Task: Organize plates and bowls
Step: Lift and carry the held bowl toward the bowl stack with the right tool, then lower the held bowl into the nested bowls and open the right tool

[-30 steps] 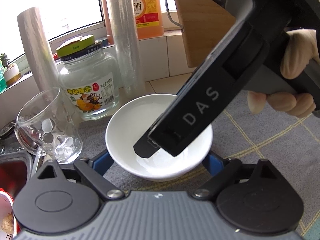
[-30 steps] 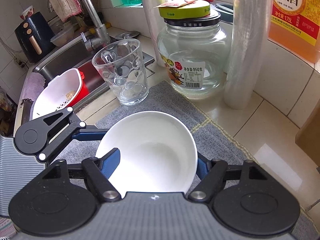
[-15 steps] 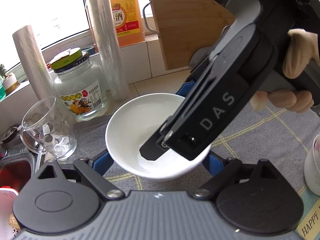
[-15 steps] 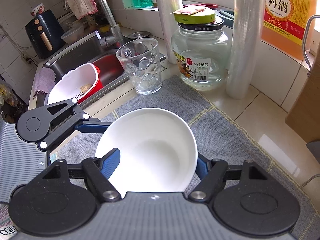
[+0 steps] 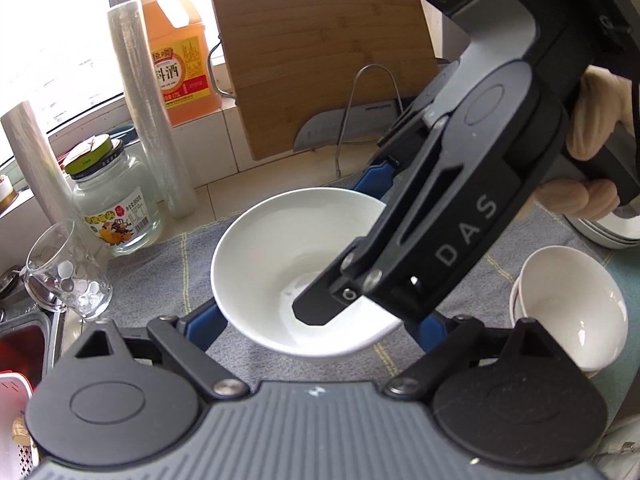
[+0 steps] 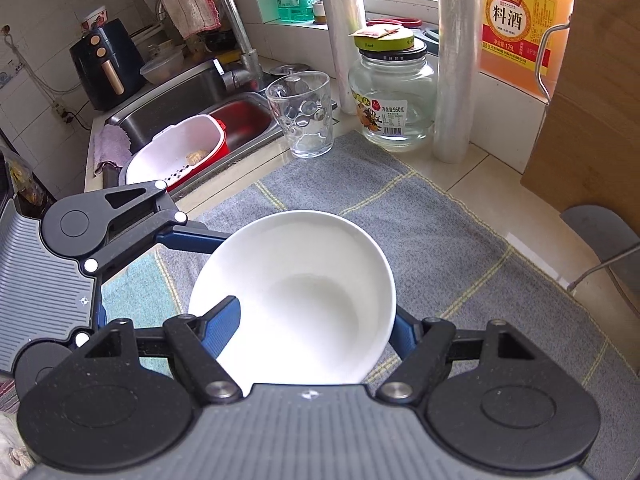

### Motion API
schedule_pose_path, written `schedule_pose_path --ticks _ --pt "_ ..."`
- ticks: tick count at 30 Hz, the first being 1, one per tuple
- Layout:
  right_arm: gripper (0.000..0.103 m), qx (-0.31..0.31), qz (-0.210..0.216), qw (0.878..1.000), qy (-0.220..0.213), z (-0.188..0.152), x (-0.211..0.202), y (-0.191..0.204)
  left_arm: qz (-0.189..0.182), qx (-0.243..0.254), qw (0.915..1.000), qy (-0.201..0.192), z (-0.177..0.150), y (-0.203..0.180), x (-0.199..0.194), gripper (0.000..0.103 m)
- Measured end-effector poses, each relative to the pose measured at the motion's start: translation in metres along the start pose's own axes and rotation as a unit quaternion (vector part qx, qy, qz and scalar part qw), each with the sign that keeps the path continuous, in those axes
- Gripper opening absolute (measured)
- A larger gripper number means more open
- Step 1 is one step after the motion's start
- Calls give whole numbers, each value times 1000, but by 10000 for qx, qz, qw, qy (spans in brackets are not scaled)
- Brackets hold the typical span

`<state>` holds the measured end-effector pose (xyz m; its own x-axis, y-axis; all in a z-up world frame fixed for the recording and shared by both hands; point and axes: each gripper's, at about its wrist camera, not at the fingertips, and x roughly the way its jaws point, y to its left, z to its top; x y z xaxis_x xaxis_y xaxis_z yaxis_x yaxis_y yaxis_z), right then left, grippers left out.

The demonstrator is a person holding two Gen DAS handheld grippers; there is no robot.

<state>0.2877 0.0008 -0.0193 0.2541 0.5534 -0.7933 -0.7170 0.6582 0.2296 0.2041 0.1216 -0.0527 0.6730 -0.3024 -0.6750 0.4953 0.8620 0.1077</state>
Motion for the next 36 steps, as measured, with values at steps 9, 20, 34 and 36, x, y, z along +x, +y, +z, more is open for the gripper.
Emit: schedule_pose_path --ticks 9,20,34,36 --pt "81 18 -96 10000 12 -38 -44 6 -257 136 9996 -46 5 -39 -20 94" --pt "81 155 -248 9995 -107 -70 -88 5 -483 379 9979 -182 16 -76 -35 94" --pt "81 387 -483 9981 -53 -110 -116 -1 -813 611 9947 -143 17 -115 -31 94" --pt "81 439 -477 9979 -10 -115 -116 -1 -855 612 9944 -102 15 -119 -30 94"
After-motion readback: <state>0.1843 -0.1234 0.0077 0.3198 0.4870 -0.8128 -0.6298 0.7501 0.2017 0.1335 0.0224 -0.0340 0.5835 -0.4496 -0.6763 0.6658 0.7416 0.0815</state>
